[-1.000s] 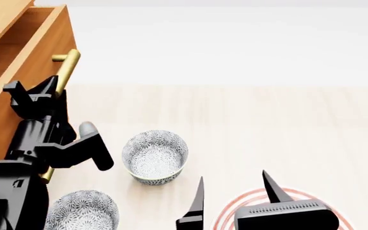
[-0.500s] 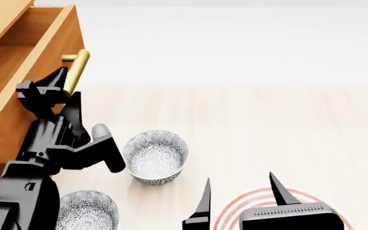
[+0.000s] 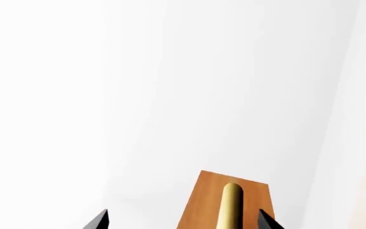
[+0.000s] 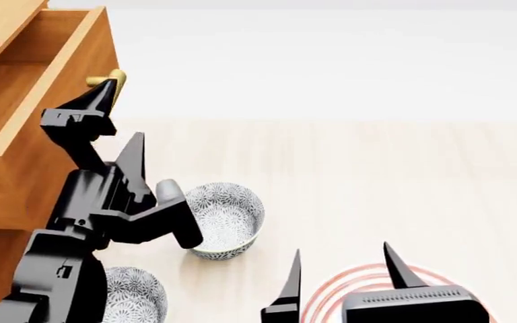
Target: Open the top drawer of the cabinet.
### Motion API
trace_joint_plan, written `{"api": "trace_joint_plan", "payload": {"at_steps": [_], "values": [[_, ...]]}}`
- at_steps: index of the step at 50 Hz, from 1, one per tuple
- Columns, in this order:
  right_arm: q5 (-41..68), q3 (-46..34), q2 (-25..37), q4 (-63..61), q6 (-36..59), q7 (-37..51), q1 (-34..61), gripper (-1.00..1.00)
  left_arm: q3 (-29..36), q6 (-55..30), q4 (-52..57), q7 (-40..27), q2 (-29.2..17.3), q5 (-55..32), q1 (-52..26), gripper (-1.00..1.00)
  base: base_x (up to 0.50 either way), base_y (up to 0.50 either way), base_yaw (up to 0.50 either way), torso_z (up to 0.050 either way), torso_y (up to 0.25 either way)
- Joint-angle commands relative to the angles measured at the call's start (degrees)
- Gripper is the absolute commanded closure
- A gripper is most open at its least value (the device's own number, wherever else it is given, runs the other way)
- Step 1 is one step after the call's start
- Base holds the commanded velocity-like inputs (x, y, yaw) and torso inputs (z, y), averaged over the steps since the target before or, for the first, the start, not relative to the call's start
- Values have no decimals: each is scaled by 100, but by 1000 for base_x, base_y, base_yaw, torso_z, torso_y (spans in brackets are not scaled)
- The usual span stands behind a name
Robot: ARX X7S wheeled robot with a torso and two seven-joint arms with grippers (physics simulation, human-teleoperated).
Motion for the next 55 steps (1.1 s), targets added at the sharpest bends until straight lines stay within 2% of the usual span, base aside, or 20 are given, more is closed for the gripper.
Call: {"api": "trace_joint_plan", "payload": {"at_steps": [1, 12, 18, 29, 39, 44, 48, 55], "values": [[60, 87, 55, -73, -17, 41, -70, -100, 315, -167, 616, 333, 228, 126, 208, -100, 0, 0, 0, 0, 0], [87, 177, 90, 39, -141, 49, -144, -100, 391, -494, 1300, 754, 326, -17, 276, -100, 0, 0, 0, 0, 0], [-38, 136, 113, 262, -214, 64, -74, -100, 521, -1058, 2200, 1550, 417, -95, 199, -100, 0, 0, 0, 0, 0], [-30, 83, 129, 184, -39, 125, 13, -100, 2153, -3205, 3551, 2907, 448, 220, -1027, -100, 0, 0, 0, 0, 0], [-4, 72, 167, 66, 96, 175, 52, -100, 3162, -4591, 3962, 3612, 445, 143, -2149, -100, 0, 0, 0, 0, 0], [-5, 72, 180, 92, 63, 174, 31, -100, 3204, -5000, 3972, 3827, 432, -151, -2646, -100, 0, 0, 0, 0, 0], [-4, 76, 184, 124, 36, 175, 28, -100, 2945, -5233, 3922, 3932, 423, -603, -3005, -100, 0, 0, 0, 0, 0], [-14, 56, 168, 272, -80, 141, 42, -100, 2642, -5130, 3681, 3827, 207, -920, -3345, -100, 0, 0, 0, 0, 0]]}}
